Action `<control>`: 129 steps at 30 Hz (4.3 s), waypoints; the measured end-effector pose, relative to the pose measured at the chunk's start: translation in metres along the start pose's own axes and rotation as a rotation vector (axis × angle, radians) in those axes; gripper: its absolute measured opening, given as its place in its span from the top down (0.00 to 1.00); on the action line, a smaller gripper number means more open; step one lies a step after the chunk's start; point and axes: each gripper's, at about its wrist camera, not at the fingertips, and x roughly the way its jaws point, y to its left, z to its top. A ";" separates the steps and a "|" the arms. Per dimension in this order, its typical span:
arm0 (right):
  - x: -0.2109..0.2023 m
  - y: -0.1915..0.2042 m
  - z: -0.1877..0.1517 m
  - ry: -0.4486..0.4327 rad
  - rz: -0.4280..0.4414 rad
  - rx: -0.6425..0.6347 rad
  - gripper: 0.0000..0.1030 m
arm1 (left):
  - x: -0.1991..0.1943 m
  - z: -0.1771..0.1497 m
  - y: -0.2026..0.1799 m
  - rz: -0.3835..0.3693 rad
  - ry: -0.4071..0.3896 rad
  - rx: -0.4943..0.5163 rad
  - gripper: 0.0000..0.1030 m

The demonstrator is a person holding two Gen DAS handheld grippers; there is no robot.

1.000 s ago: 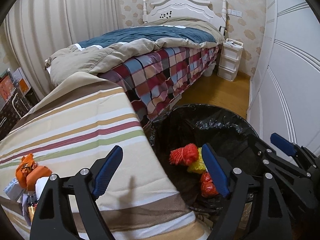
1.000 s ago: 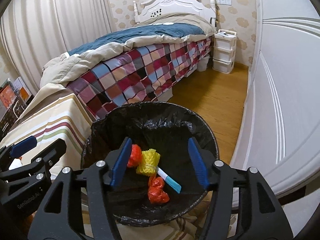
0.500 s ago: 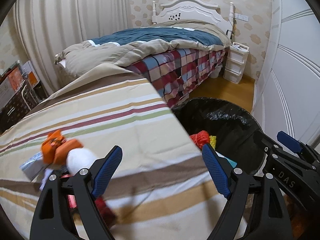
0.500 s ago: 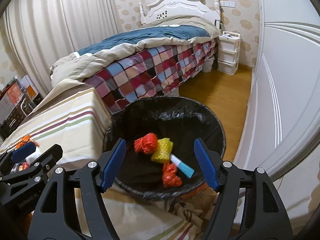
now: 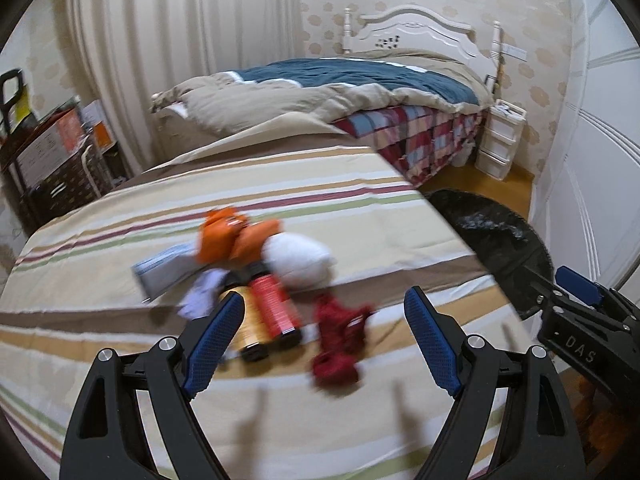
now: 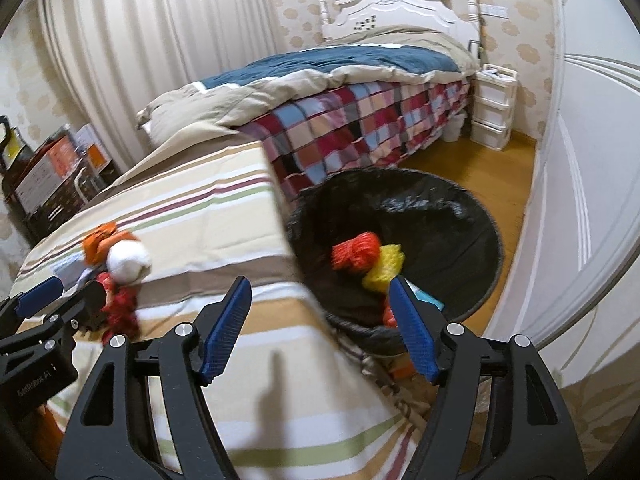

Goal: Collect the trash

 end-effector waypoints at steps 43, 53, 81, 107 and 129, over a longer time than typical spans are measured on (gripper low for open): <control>0.028 0.144 -0.032 0.174 0.161 -0.284 0.63 | -0.004 -0.043 0.142 0.156 0.058 -0.213 0.20; 0.047 0.125 -0.011 0.170 0.125 -0.257 0.64 | 0.016 -0.027 0.138 0.158 0.068 -0.189 0.20; 0.075 0.115 0.017 0.175 0.148 -0.246 0.60 | 0.056 0.004 0.130 0.091 0.097 -0.116 0.54; 0.054 0.110 0.004 0.147 0.137 -0.235 0.78 | 0.023 -0.021 0.136 0.061 0.091 -0.190 0.78; 0.010 0.059 0.015 0.043 0.100 -0.136 0.79 | -0.012 0.001 0.059 -0.069 -0.014 -0.103 0.78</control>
